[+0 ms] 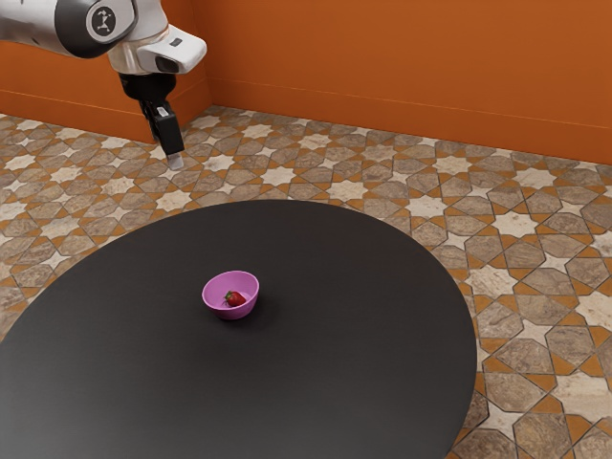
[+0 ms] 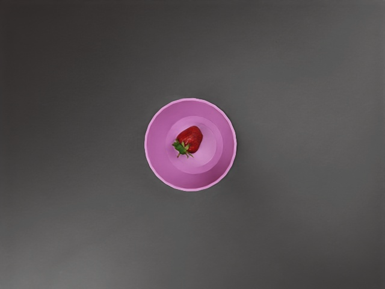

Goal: Take strawberry from the bowl

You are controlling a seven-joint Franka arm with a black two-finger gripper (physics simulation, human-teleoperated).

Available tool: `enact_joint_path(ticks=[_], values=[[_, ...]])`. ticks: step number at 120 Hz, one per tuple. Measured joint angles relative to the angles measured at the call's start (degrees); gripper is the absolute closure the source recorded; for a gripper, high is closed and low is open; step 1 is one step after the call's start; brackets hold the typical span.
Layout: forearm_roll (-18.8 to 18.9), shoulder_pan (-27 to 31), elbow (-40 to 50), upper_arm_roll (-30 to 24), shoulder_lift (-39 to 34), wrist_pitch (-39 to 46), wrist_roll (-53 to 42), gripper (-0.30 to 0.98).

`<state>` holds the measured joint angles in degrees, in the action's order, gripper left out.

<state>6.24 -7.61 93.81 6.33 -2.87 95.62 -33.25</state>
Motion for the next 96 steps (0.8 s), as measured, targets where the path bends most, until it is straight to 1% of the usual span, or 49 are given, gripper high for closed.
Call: enact_joint_path(ticks=[21, 30, 47, 54, 59, 71, 78, 83, 92, 96], values=[[0.0, 0.4, -0.6, -0.4, 0.2, -0.1, 0.0, 0.00], [0.3, 2.9, -2.3, -4.4, -0.5, -0.5, 0.0, 0.00], [0.4, -1.0, -3.0, -7.6, -1.5, -2.0, -0.1, 0.00], [0.5, -0.4, -3.1, -11.2, -1.9, -4.0, -0.3, 0.00], [0.6, -1.2, -3.3, -12.8, -2.1, -5.1, -0.9, 0.00], [0.8, -2.1, -3.3, -13.6, -2.4, -7.0, -5.6, 0.00], [1.2, 0.0, -3.2, -13.5, -2.0, -8.4, -8.6, 0.02], [1.7, 1.7, -2.2, -13.5, -0.8, -9.1, -10.8, 0.07], [1.5, 6.0, 8.2, -13.5, -1.3, -5.4, -15.3, 0.14], [1.1, 8.6, 11.4, -13.5, 1.1, -2.5, -17.5, 0.16]])
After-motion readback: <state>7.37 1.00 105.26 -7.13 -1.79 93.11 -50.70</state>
